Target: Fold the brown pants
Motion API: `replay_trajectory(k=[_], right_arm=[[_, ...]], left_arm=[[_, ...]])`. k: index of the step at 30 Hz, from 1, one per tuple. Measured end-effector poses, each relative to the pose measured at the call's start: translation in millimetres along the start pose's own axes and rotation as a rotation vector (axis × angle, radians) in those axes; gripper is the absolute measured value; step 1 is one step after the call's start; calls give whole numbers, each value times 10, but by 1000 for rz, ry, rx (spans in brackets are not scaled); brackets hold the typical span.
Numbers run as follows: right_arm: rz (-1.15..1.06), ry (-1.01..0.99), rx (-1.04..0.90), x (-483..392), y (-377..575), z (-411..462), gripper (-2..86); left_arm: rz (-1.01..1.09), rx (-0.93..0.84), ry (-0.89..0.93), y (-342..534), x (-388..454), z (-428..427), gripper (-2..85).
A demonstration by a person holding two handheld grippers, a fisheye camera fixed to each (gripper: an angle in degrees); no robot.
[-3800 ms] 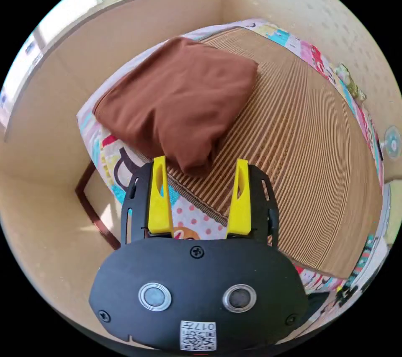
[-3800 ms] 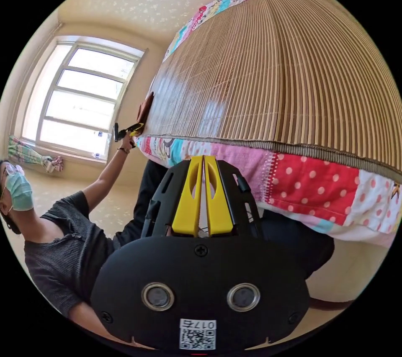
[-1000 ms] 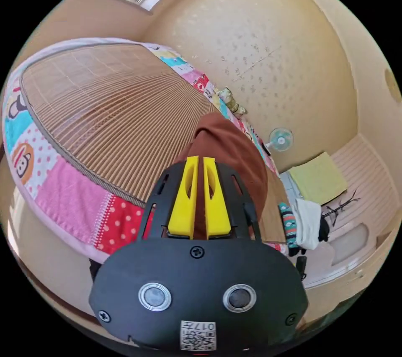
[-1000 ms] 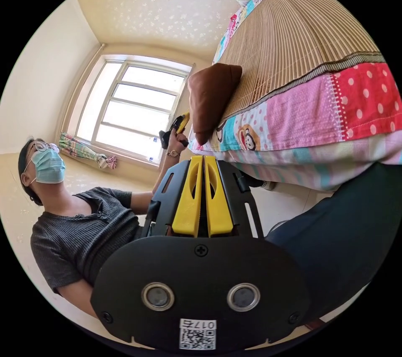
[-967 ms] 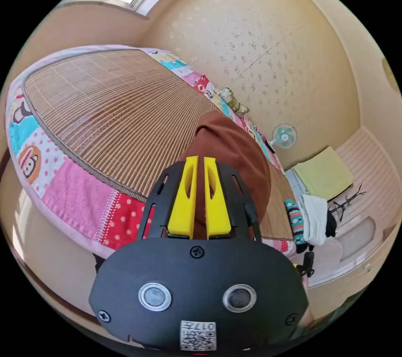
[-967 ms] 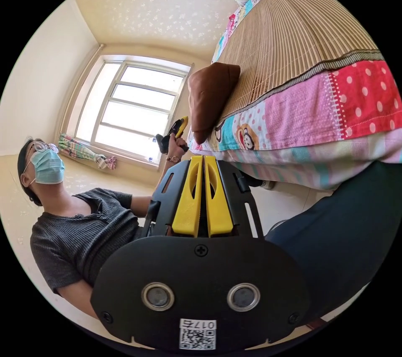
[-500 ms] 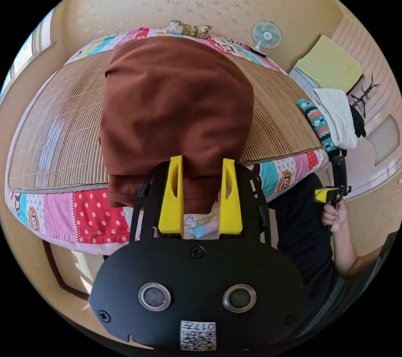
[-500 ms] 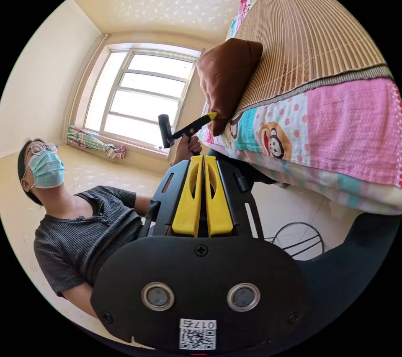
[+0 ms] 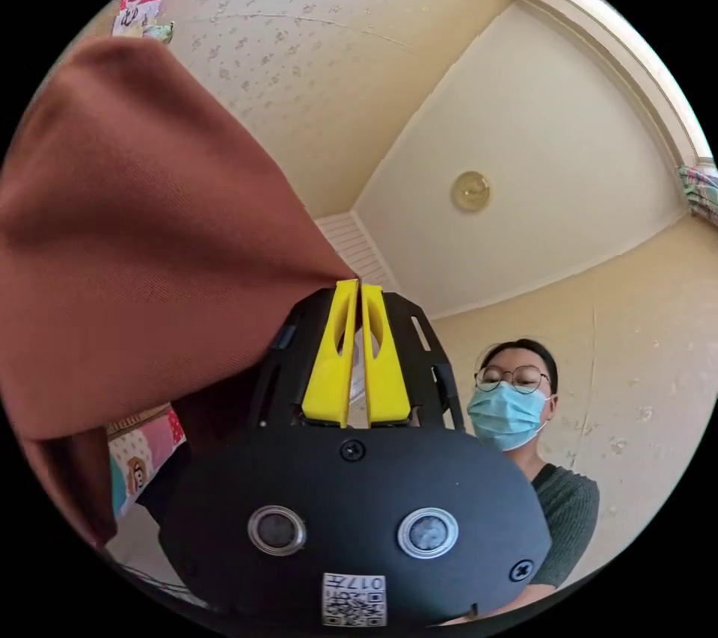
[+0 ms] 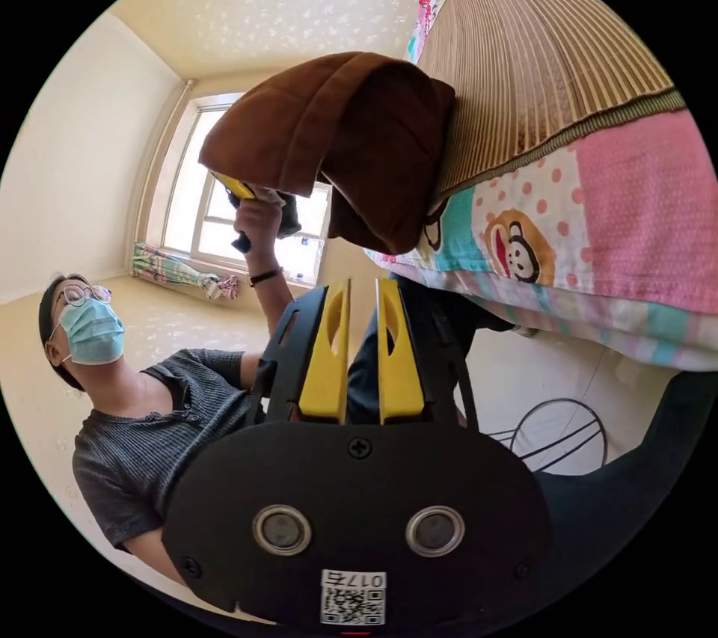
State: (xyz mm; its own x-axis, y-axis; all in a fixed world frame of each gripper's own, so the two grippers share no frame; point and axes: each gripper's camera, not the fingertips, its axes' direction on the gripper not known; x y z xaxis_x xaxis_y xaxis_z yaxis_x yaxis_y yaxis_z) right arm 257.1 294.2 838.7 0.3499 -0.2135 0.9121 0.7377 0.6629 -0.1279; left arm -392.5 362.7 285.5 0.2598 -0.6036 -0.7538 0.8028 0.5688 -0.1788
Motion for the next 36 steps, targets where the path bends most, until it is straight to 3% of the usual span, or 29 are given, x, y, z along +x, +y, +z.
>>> replay_trajectory(k=[7, 12, 18, 22, 24, 26, 27, 30, 32, 36], right_arm=[[-13, -282, 156, 79, -270, -94, 138], [48, -257, 274, 224, -418, -306, 114], [178, -134, 136, 331, -736, -195, 130], [162, -181, 127, 310, -794, -90, 137], [157, -204, 127, 316, -799, -82, 136], [159, -172, 118, 326, -789, -93, 132], [161, -137, 110, 341, -778, -102, 129], [173, -94, 96, 420, -745, -99, 121], [171, -88, 95, 472, -726, -70, 115], [166, -51, 73, 550, -662, 47, 107]], left_arm=[[-69, 55, -16, -113, -113, -212, -10], [-121, 151, 19, -67, -293, -531, -10], [-136, 173, 3, -141, -406, -526, -10], [-36, 365, -8, -65, -329, -942, -10], [42, 512, -91, 81, -204, -1325, -9], [119, 694, -285, 355, 34, -1810, -8], [136, 732, -343, 433, 111, -1904, -8], [140, 756, -750, 687, 480, -2087, 0], [125, 552, -1065, 668, 562, -1826, 36], [92, 76, -1373, 549, 213, -972, 122]])
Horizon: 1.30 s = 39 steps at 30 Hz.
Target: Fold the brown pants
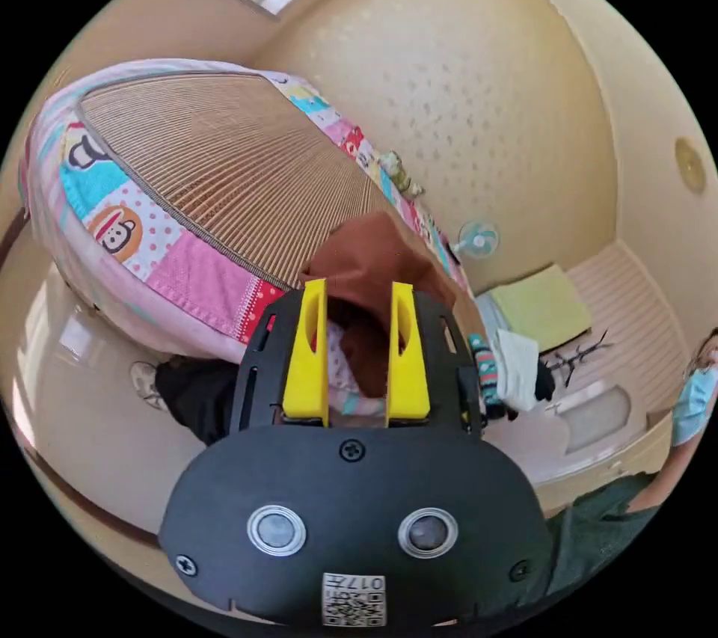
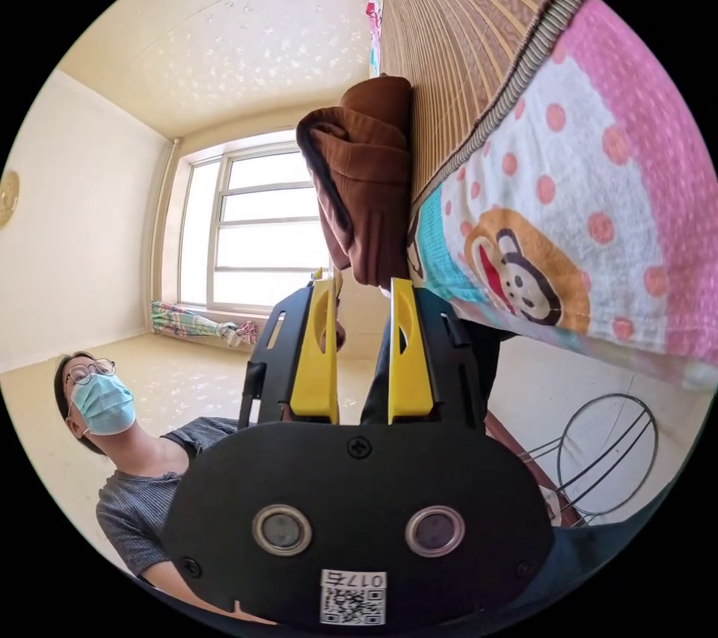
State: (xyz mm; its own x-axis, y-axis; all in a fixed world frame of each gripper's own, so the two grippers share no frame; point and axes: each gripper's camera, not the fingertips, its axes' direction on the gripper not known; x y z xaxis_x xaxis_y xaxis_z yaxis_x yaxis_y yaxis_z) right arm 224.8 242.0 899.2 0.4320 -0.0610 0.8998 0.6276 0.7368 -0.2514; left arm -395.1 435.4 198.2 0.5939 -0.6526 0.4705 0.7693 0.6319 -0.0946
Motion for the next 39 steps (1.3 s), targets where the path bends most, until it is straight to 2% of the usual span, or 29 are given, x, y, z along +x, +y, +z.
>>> replay_trajectory(k=[2, 4, 7, 8, 11, 15, 18, 23, 24, 29, 31, 36, 39], right_arm=[[-3, 7, -17, 32, 23, 50, 106], [-3, 6, -39, 66, 47, 92, 105], [-18, 13, -51, 63, 86, 90, 104], [-22, 19, -54, 60, 96, 87, 104], [-34, 43, -49, 73, 153, 69, 103], [-23, 8, -42, 177, 258, 69, 100], [-17, 28, -53, 217, 379, 63, 99], [-14, 81, -54, 291, 573, 15, 101], [-14, 84, -51, 308, 615, 13, 101], [-62, 111, -42, 331, 809, 104, 115], [-74, 144, -15, 379, 912, 178, 132], [-154, 217, -43, 522, 1109, 456, 188], [-268, 106, -134, 593, 1290, 749, 283]], left_arm=[[245, -142, -208, 62, 767, 400, 148], [424, -149, -358, 179, 1362, 613, 171], [736, -104, -426, 415, 2249, 900, 178], [826, -140, -422, 468, 2510, 1091, 174], [931, -294, -391, 471, 2825, 1748, 177], [893, -394, -395, 358, 2689, 2448, 182], [837, -436, -311, 285, 2577, 2605, 174], [688, -407, -160, 123, 2474, 2373, 26], [670, -391, -126, 103, 2472, 2301, 22], [590, 5, 311, -12, 2620, 1070, 3], [580, 102, 439, -54, 2659, 730, 1], [615, 161, 620, -113, 2876, 197, 0], [652, 227, 689, -56, 3041, -140, 0]])
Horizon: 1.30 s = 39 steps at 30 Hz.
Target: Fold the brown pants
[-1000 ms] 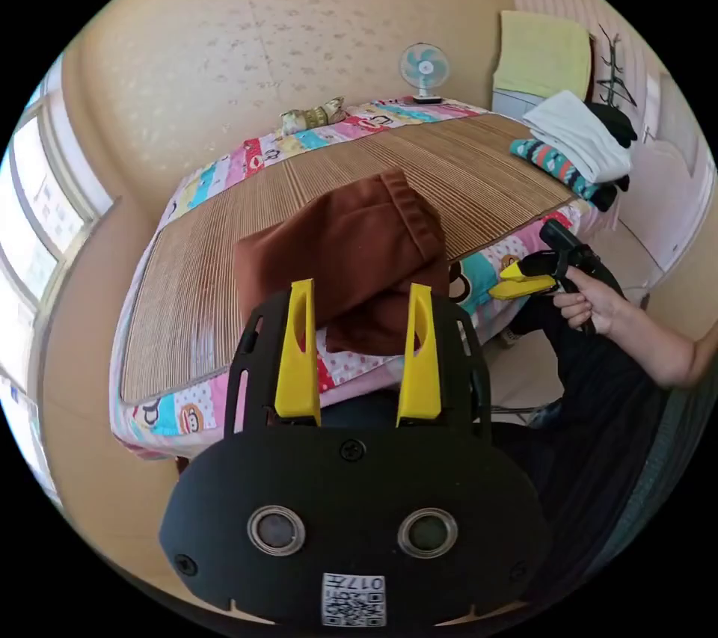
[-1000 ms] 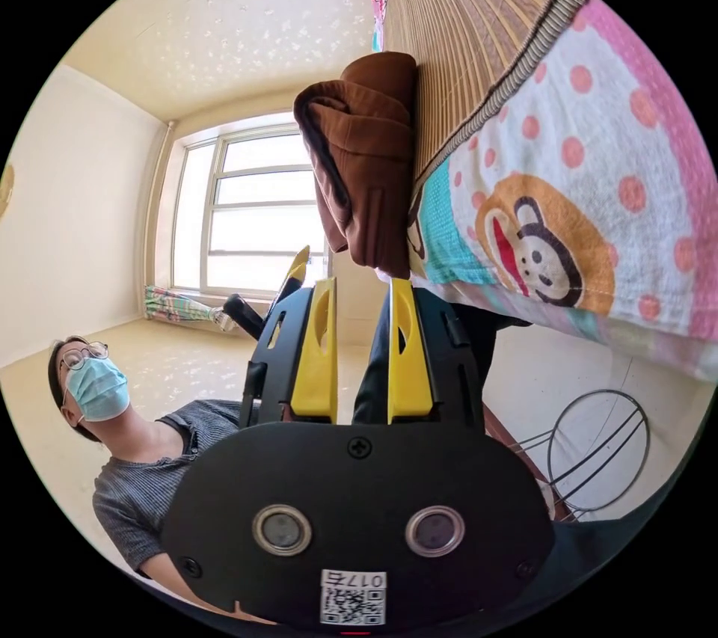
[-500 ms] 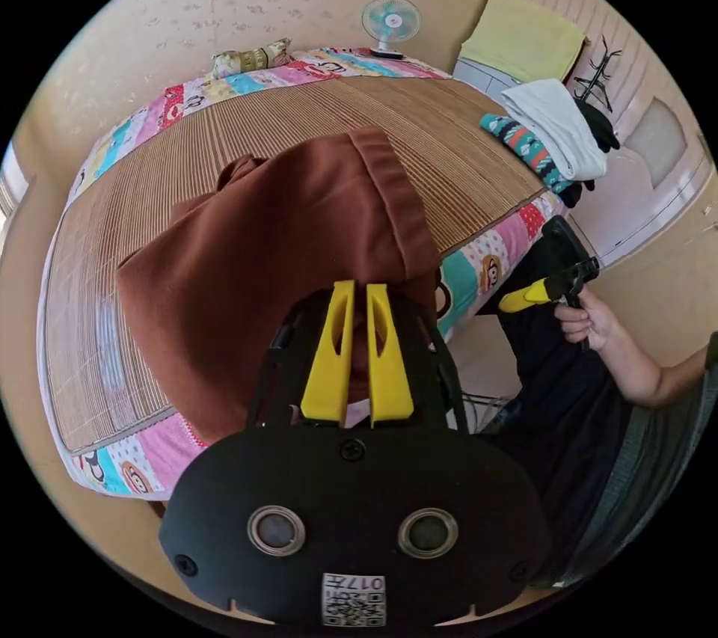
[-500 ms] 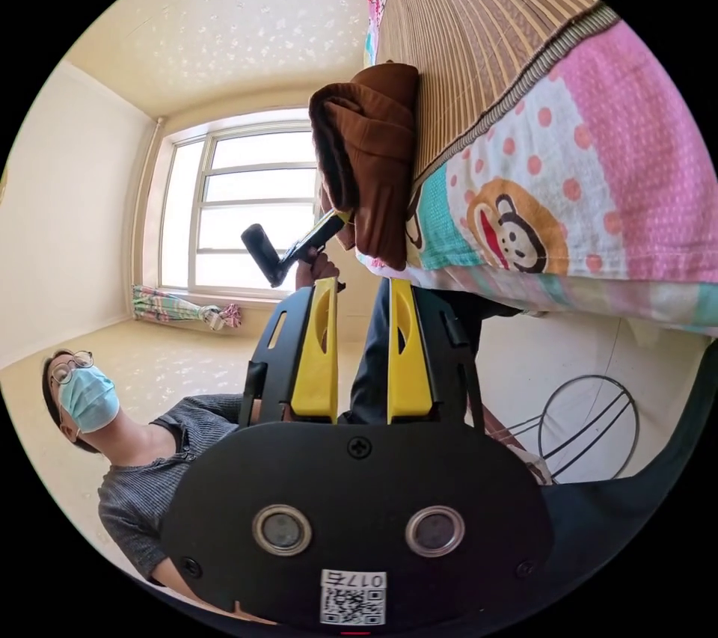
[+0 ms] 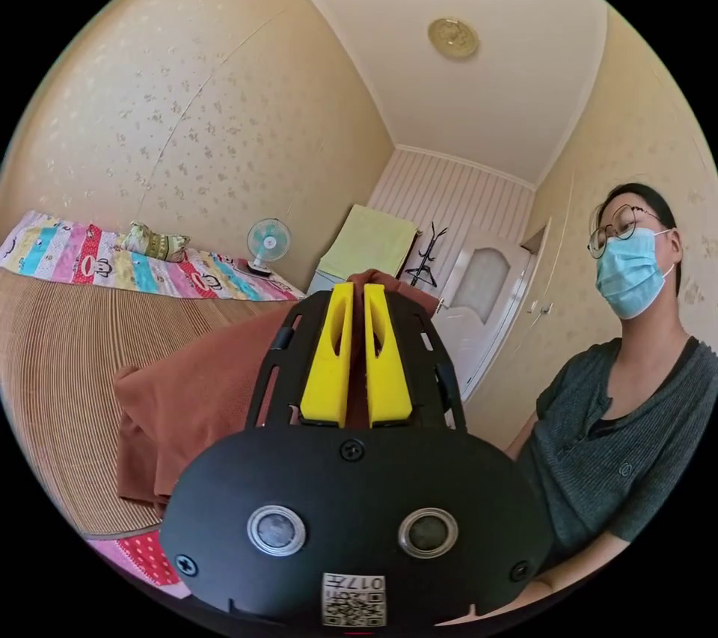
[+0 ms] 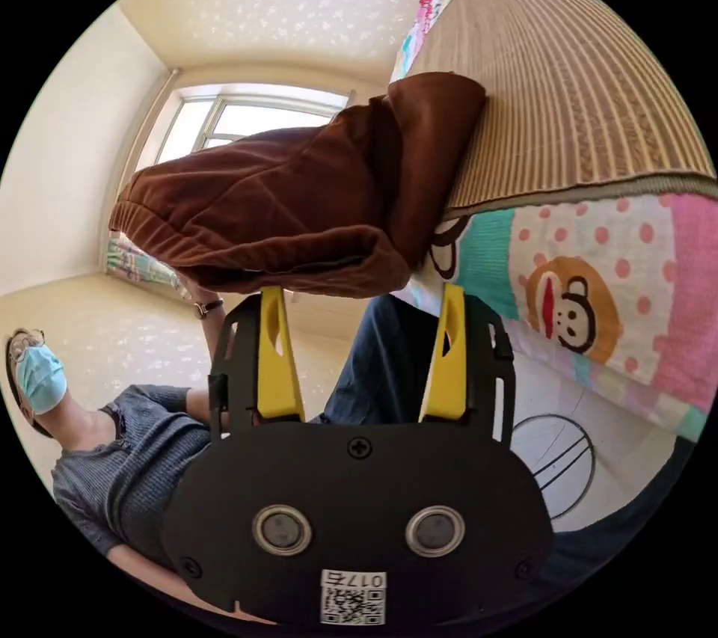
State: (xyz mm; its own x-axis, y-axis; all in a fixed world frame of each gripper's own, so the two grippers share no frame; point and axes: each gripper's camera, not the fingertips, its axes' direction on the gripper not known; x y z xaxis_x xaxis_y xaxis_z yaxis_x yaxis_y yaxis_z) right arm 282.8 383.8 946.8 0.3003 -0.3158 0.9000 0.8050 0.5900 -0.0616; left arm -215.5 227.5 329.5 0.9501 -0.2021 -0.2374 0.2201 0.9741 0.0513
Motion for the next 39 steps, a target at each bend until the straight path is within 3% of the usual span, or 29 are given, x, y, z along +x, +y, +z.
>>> replay_trajectory(k=[5, 9, 12, 15, 19, 25, 29, 34, 39], right_arm=[[-278, -112, 100, -366, 440, 237, 293], [-453, -190, 177, -980, 799, 258, 196], [-527, -115, 153, -1455, 987, 212, 102], [-638, 84, 280, -1981, 1170, -169, 40], [-785, 432, 495, -2801, 1513, -623, 26], [-786, 850, 593, -3290, 1747, -180, 30], [-731, 932, 595, -3295, 1756, 152, 33], [-770, 1046, 592, -3517, 1881, 659, 35], [-818, 952, 647, -3817, 2091, 818, 33]], left_arm=[[124, 88, 40, -328, 511, -293, 0], [160, 215, 59, -447, 748, -649, 1], [177, 303, 64, -506, 867, -989, 3], [213, 315, 33, -579, 970, -1271, 8], [90, 240, -69, -644, 798, -1456, 23], [-214, -83, -238, -368, -215, -1075, 66], [-368, -372, -290, 394, -862, -565, 99], [-465, -377, -145, 1408, -940, -335, 137], [-404, -596, -279, 2015, -585, 98, 178]])
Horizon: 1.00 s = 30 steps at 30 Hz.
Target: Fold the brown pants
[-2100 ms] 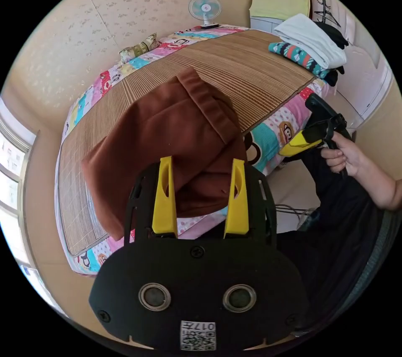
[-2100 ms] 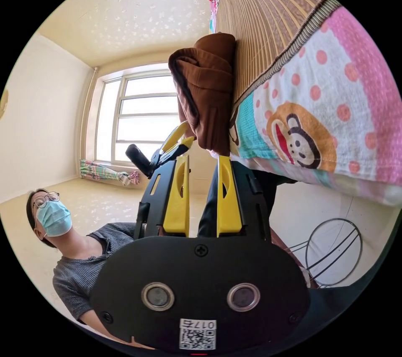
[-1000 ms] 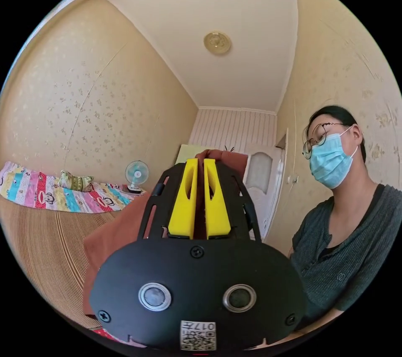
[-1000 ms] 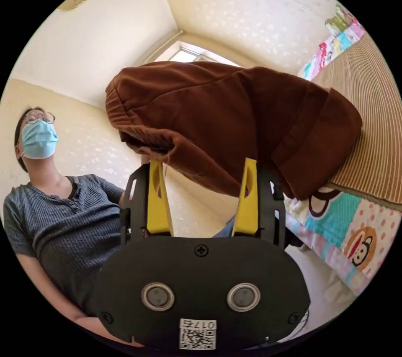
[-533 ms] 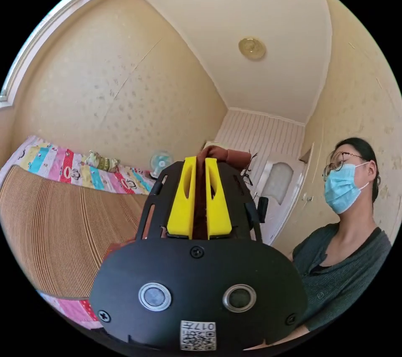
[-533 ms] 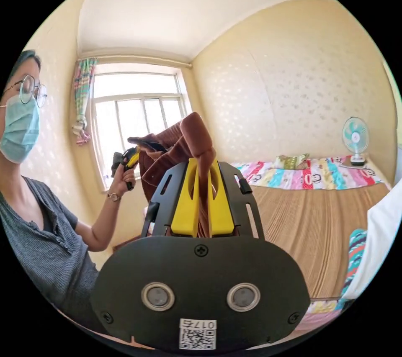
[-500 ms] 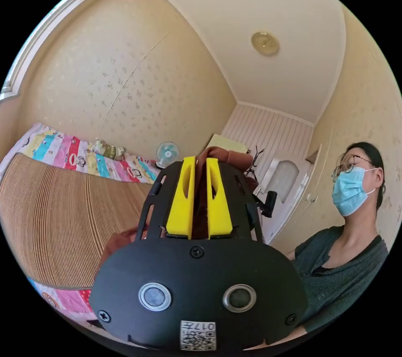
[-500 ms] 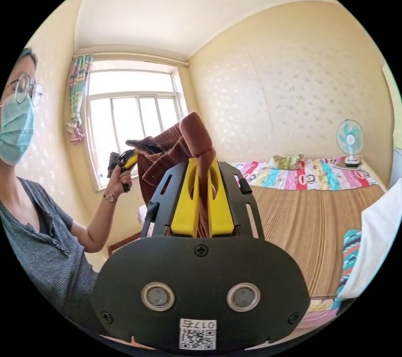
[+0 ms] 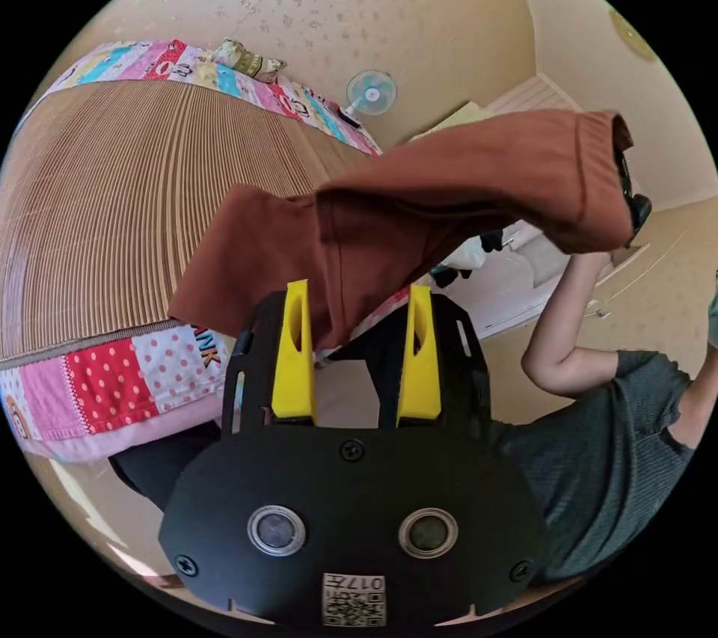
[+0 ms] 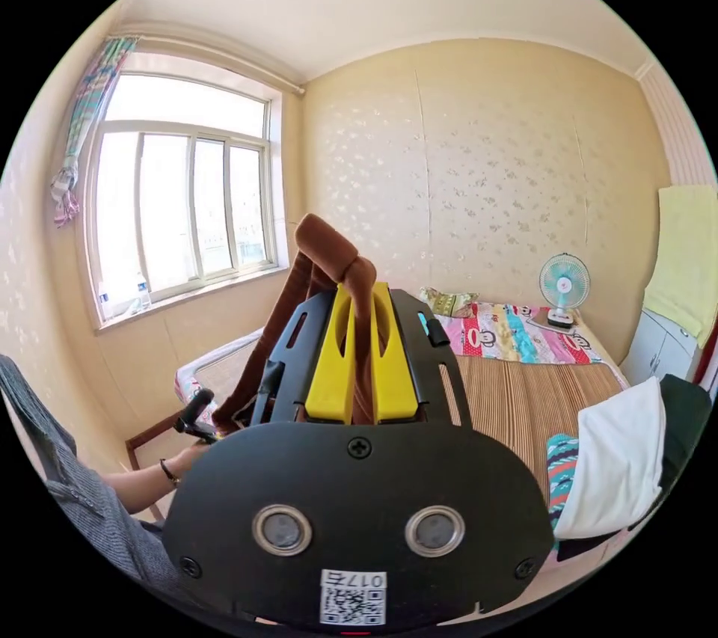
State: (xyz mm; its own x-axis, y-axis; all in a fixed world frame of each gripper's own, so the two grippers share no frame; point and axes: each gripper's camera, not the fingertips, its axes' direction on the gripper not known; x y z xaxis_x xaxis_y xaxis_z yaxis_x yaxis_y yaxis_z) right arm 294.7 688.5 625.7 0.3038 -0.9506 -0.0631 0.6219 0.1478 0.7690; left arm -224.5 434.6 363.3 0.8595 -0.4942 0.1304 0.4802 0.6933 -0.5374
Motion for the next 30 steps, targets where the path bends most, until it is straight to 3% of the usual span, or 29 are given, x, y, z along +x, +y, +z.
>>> replay_trajectory(k=[4, 7, 11, 17, 21, 25, 26, 30], right_arm=[[-6, -50, 57, -271, -156, -251, 30], [-39, -46, 87, -522, -253, -429, 28], [-48, 21, 193, -702, -283, -812, 27], [-60, -9, 384, -778, -341, -1505, 26], [-35, -87, 472, -721, -420, -1854, 26], [-80, -92, 426, -696, -513, -1894, 27], [-83, -78, 409, -682, -522, -1867, 27], [-84, -42, 323, -423, -439, -1691, 28]], left_arm=[[142, 50, -187, 121, 645, 36, 216], [282, 283, -307, 195, 1316, -413, 232], [307, 668, -462, 515, 1953, -1146, 227], [393, 893, -514, 756, 2468, -1768, 212], [478, 1035, -456, 954, 2682, -2041, 182], [709, 832, -394, 741, 2843, -1882, 80], [723, 801, -334, 702, 2776, -1823, 21], [712, 766, 71, 649, 2326, -1755, 5]])
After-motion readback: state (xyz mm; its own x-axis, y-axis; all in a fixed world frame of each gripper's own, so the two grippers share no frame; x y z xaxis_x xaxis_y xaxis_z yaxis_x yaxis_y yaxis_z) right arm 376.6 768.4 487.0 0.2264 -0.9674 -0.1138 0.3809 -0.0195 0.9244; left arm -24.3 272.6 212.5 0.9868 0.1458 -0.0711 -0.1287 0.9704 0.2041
